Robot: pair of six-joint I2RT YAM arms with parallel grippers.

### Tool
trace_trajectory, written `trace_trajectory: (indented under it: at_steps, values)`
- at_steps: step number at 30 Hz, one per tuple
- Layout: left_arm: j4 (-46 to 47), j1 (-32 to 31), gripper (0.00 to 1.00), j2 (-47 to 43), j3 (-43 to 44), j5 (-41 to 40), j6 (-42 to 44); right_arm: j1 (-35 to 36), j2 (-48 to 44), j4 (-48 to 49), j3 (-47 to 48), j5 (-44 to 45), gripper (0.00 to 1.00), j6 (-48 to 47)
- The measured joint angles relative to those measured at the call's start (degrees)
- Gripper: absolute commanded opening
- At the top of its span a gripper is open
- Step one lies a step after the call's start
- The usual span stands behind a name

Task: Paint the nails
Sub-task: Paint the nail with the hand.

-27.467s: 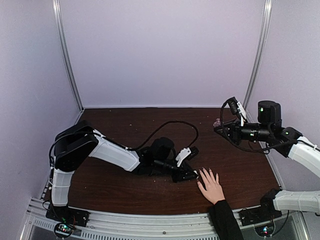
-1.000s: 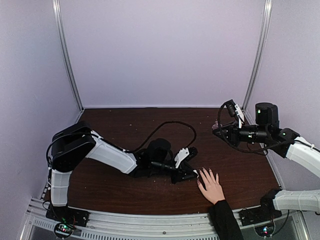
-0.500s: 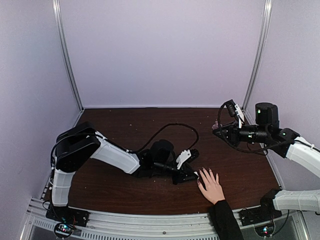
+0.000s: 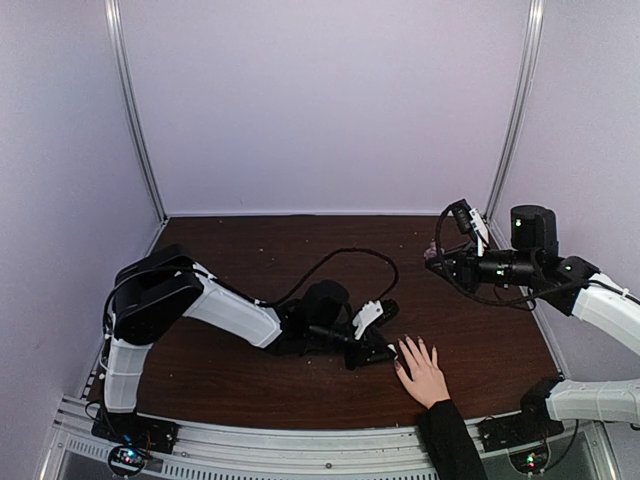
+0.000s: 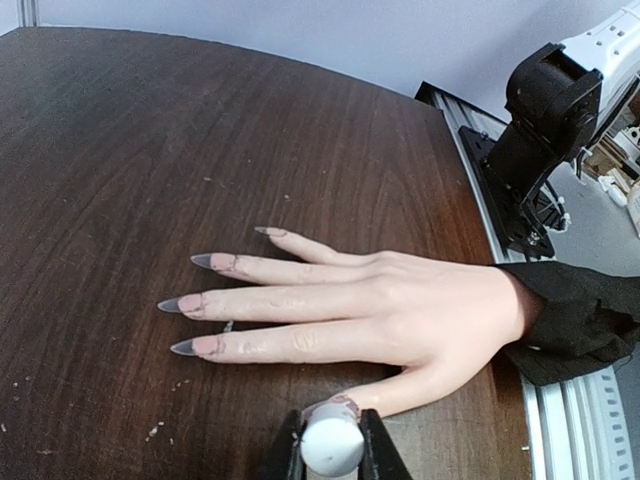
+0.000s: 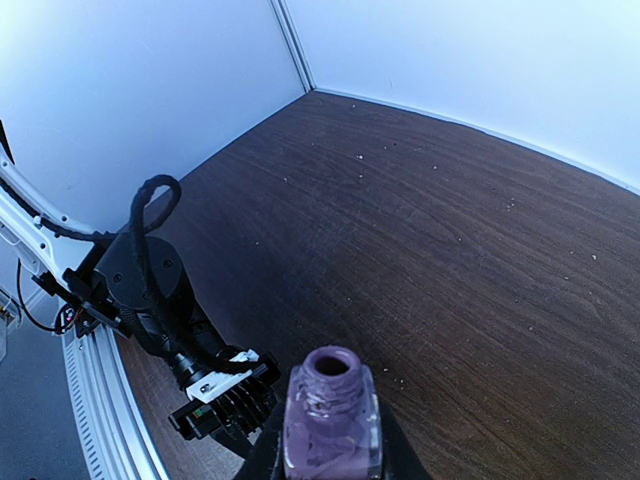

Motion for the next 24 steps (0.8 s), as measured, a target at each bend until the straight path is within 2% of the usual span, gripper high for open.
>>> trace_trajectory:
  at_steps: [24]
  values:
    - [-1.03, 0.13, 0.00, -0.22, -0.09, -5.77, 0.02, 0.00, 0.00, -0.02, -0.02, 0.00, 0.00, 0.00]
